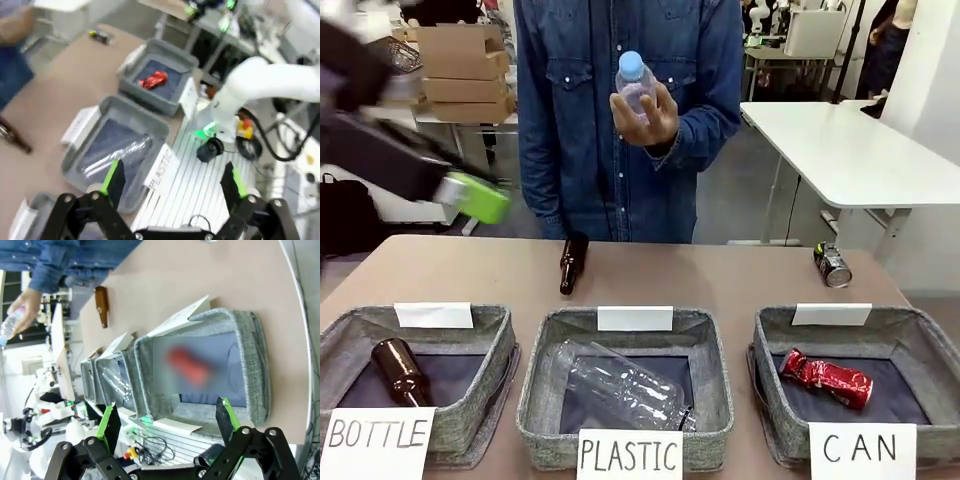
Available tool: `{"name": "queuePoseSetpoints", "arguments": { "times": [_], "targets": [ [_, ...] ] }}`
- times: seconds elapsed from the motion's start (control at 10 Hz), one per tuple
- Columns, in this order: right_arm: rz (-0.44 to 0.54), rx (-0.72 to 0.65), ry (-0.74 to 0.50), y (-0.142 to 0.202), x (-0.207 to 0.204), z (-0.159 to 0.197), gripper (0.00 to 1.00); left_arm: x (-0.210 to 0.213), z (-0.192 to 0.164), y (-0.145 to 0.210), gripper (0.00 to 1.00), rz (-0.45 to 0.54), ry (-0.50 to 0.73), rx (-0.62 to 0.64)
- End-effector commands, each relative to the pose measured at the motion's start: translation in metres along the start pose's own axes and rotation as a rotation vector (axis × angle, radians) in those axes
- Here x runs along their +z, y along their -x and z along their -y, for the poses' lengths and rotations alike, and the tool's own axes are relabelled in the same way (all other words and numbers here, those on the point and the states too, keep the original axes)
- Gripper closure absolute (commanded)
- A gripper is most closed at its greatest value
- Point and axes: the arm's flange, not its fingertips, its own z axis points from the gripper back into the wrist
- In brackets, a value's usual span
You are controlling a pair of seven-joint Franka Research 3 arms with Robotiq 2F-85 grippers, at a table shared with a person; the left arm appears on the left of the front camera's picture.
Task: Sort the can waste into the basket.
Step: Pick up the can waste from the table and place it in the right Fabric basket.
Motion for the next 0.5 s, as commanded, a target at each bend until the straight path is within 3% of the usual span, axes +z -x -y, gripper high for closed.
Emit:
{"name": "queuePoseSetpoints", "arguments": {
  "times": [0.0, 0.1, 0.2, 0.3, 0.4],
  "targets": [
    [0.011, -0.017, -0.003, -0.001, 0.000, -0.002, 0.00, 0.064, -0.028, 0.032, 0.00, 0.127, -0.090, 0.254],
    [0.011, -0.017, -0.003, -0.001, 0.000, -0.002, 0.00, 0.087, -0.056, 0.049, 0.00, 0.197, -0.080, 0.417],
    [0.011, -0.017, -0.003, -0.001, 0.000, -0.002, 0.00, 0.100, -0.092, 0.073, 0.00, 0.212, -0.046, 0.661],
    [0.011, -0.017, -0.003, -0.001, 0.000, -0.002, 0.00, 0.099, -0.120, 0.097, 0.00, 0.268, 0.029, 0.740],
    [0.011, -0.017, -0.003, -0.001, 0.000, -0.002, 0.00, 0.085, -0.144, 0.124, 0.00, 0.241, 0.094, 0.804]
  ]
}}
